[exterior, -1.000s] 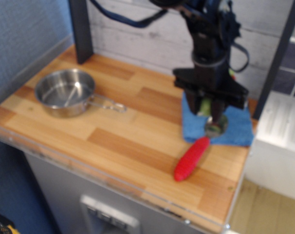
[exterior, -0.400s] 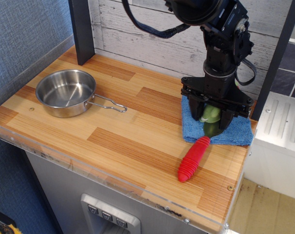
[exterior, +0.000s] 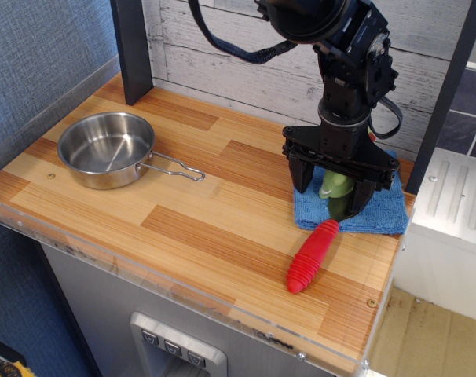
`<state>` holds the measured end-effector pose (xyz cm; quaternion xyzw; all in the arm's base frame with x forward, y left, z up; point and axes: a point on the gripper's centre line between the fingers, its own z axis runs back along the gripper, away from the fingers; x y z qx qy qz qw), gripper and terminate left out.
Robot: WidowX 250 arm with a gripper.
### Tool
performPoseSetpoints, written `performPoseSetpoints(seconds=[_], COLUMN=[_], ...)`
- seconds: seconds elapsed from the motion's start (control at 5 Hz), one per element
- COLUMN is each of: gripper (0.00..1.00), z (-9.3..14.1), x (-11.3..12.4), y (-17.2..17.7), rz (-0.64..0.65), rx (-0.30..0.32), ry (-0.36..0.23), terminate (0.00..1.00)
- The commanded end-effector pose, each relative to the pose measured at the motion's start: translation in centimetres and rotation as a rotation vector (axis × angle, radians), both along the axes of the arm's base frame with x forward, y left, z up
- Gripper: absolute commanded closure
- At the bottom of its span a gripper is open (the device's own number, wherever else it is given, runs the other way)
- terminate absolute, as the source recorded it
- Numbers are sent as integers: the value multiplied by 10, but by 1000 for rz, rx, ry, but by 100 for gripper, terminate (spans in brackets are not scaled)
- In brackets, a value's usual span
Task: Place the green peppers on the blue cloth.
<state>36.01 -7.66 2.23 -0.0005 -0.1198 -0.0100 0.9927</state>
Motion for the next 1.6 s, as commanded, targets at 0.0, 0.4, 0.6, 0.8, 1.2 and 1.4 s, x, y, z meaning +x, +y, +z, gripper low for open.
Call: performPoseSetpoints(seconds=[0.0, 0.4, 0.6, 0.8, 1.2, 1.4], gripper=[0, 0, 0, 0, 0, 0], z=[37, 86, 110, 110, 110, 110], x=[-2, -11, -19, -19, -19, -19], y=[5, 15, 26, 26, 26, 26], rz=[14, 19, 47, 47, 47, 47], rx=[-33, -49, -64, -64, -64, -64], ry=[-70, -193, -261, -261, -261, -261], terminate=[0, 0, 0, 0, 0, 100])
